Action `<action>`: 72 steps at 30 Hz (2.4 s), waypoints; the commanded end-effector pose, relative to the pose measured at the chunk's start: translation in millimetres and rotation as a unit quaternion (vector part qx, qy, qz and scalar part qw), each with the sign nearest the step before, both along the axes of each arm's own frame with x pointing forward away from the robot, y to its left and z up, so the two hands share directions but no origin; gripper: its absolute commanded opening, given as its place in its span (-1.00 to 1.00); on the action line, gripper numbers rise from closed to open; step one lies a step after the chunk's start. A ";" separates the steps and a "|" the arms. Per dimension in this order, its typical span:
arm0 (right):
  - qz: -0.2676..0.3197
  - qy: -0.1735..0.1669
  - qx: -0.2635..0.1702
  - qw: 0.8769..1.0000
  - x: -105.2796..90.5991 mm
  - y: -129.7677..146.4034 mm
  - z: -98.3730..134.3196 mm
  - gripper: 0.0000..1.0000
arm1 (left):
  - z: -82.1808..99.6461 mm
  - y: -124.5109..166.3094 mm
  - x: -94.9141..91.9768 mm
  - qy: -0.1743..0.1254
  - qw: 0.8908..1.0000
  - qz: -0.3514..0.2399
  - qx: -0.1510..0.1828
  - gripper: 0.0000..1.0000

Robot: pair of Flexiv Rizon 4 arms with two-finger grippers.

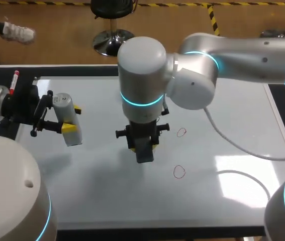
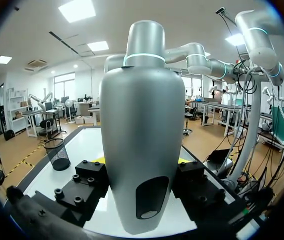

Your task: Pick up the inspection probe, press it on each red-marked spot on the whiteboard one by one, put down the probe, pick up the eraser, and wipe off all the red marks.

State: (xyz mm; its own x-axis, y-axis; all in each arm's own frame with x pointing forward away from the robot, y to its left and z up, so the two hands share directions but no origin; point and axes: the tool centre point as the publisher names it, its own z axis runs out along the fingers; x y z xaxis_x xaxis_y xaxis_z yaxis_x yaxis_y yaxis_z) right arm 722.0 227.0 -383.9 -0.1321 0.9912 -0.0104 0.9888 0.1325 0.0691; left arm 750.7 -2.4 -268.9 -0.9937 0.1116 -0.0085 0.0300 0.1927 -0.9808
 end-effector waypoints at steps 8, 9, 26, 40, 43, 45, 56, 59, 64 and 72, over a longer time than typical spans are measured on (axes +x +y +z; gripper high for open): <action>0.004 0.009 0.030 1.000 7.8 10.7 -13.4 -1.00 | 0.4 0.1 -0.4 -0.001 1.000 0.000 -0.001 -1.00; 0.006 0.011 0.036 0.999 8.5 11.5 -14.7 -1.00 | 0.4 0.1 -0.4 -0.001 1.000 0.000 -0.001 -1.00; 0.013 0.031 0.058 0.998 13.3 21.9 -44.6 -1.00 | 0.4 0.1 -0.4 -0.001 1.000 0.000 -0.001 -1.00; -0.008 0.038 0.035 0.999 19.0 -1.3 -62.6 -1.00 | 0.4 0.1 -0.4 -0.001 1.000 0.000 -0.001 -1.00; -0.014 0.037 0.033 0.999 20.8 -8.5 -63.0 -1.00 | 0.4 0.1 -0.4 -0.001 1.000 0.000 -0.001 -1.00; -0.018 0.037 0.032 0.999 22.2 -13.3 -63.6 -1.00 | 0.4 0.1 -0.4 -0.001 1.000 0.000 -0.001 -1.00; -0.047 0.034 0.018 0.998 30.6 -43.2 -69.9 -1.00 | 0.4 0.1 -0.4 -0.001 1.000 0.000 -0.001 -1.00; -0.056 0.035 0.012 0.998 33.7 -51.2 -72.4 -1.00 | 0.4 0.1 -0.4 -0.001 1.000 0.000 -0.001 -1.00; -0.068 0.035 -0.001 0.997 38.7 -64.2 -72.3 -1.00 | 0.4 0.1 -0.4 -0.001 1.000 0.000 -0.001 -1.00; -0.073 0.012 0.002 0.997 36.4 -67.7 -40.1 -1.00 | 0.4 0.1 -0.4 -0.001 1.000 0.000 -0.001 -1.00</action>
State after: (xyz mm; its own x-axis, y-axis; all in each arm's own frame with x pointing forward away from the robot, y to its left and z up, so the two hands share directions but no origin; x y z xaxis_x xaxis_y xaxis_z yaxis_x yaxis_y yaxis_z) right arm 764.2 166.1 -426.2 0.0142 0.9998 -0.0148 0.9995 -0.0138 0.0282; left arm 750.7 -2.3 -268.9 -0.9937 0.1116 -0.0085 0.0300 0.1926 -0.9808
